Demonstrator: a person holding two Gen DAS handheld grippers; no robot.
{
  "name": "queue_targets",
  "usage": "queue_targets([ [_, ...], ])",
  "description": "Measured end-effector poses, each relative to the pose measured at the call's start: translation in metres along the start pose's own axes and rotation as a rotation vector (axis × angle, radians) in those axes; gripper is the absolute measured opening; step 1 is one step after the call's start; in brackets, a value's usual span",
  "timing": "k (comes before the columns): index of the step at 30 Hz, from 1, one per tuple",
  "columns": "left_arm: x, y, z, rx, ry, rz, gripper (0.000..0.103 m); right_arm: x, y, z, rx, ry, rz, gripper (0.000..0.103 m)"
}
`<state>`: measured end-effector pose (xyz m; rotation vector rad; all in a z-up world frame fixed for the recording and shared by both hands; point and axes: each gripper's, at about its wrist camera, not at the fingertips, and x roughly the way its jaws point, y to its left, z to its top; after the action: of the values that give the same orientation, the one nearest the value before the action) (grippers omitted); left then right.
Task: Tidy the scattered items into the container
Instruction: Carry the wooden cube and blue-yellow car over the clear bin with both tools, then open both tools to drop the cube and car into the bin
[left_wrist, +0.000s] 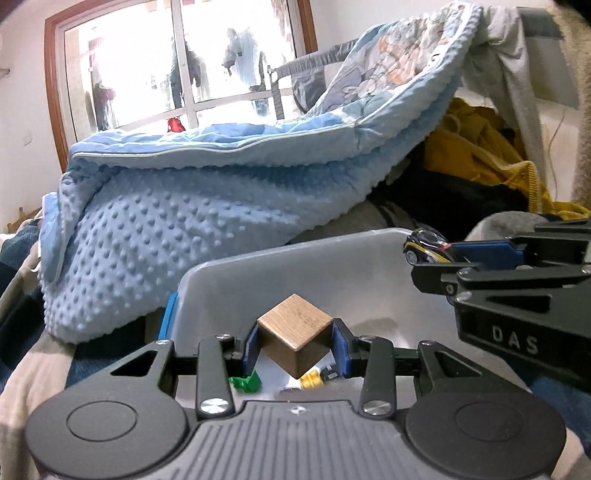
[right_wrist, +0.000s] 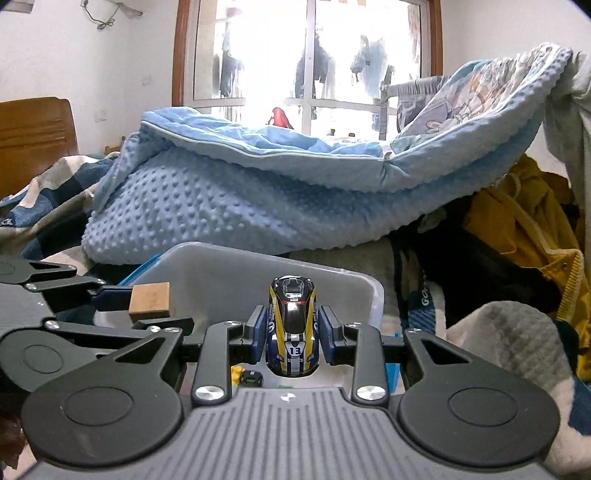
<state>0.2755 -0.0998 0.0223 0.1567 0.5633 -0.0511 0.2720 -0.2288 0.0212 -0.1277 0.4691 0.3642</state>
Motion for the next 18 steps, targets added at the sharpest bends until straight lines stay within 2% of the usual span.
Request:
queue_targets([
  [8,0.055,0.006,0.008,-0.036,0.075,0.008,0.043,0.051,-0.014,0.003,0.012,0.104,0.002,0.033],
  [15,0.081,0.009,0.001,-0.021,0.13,0.016,0.044,0.071,-0.019,-0.009,0.03,0.171,0.0,0.034],
  [16,0.082,0.009,0.0,-0.018,0.132,0.018,0.044,0.071,-0.019,-0.01,0.029,0.172,-0.005,0.037],
  [18,0.082,0.007,-0.001,0.002,0.129,0.033,0.051,0.07,-0.02,-0.01,0.029,0.163,-0.018,0.063],
])
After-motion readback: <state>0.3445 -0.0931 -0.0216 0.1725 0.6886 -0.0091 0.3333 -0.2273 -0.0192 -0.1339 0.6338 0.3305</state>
